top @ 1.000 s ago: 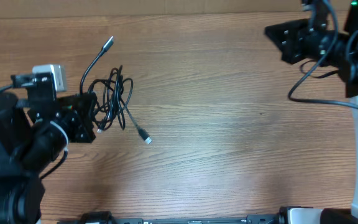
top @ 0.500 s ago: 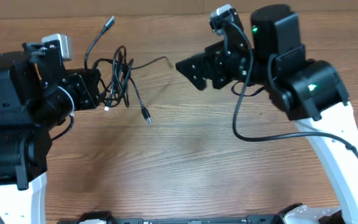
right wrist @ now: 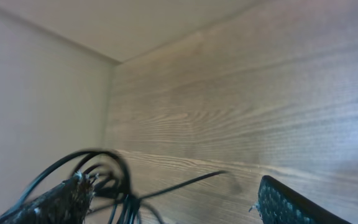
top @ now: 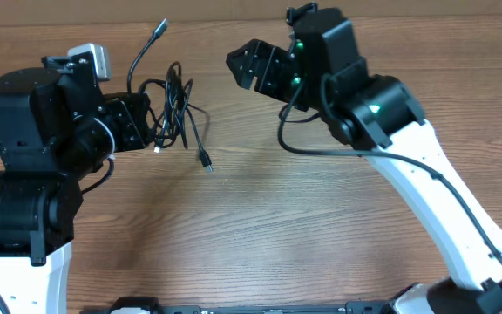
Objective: Untangle cables
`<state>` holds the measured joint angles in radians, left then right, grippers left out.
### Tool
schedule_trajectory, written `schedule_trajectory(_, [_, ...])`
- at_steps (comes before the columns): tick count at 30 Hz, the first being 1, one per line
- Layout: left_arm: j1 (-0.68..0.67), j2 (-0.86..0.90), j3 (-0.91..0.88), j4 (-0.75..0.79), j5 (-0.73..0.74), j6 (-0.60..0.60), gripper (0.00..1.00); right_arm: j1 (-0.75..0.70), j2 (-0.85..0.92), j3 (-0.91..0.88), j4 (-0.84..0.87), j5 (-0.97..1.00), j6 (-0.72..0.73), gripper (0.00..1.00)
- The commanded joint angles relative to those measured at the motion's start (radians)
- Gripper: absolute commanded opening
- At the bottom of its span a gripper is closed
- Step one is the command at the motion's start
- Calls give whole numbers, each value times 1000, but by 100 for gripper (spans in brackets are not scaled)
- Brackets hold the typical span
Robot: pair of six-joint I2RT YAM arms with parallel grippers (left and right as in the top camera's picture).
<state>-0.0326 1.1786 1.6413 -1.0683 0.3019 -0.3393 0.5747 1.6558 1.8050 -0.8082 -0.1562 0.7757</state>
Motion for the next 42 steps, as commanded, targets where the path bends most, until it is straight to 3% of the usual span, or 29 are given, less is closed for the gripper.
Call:
schedule_trajectory(1, [-29,-8,11,17,-32,-18,4,11,40,-10,11,3,93,84])
schedule_trajectory(15, [-162,62,11,32,-243,-32,4,84,57,-10,105,-32,87,80])
schedule_trajectory(20, [-198,76,11,129,-340,-32,4,81,50,-10,112,1,8,80])
schedule_trajectory(34, [-207,98,11,152,-334,-77,4,94,50,-10,115,-2,9,79])
schedule_trajectory(42, [-277,115,11,162,-337,-77,4,117,54,-10,112,6,12,79])
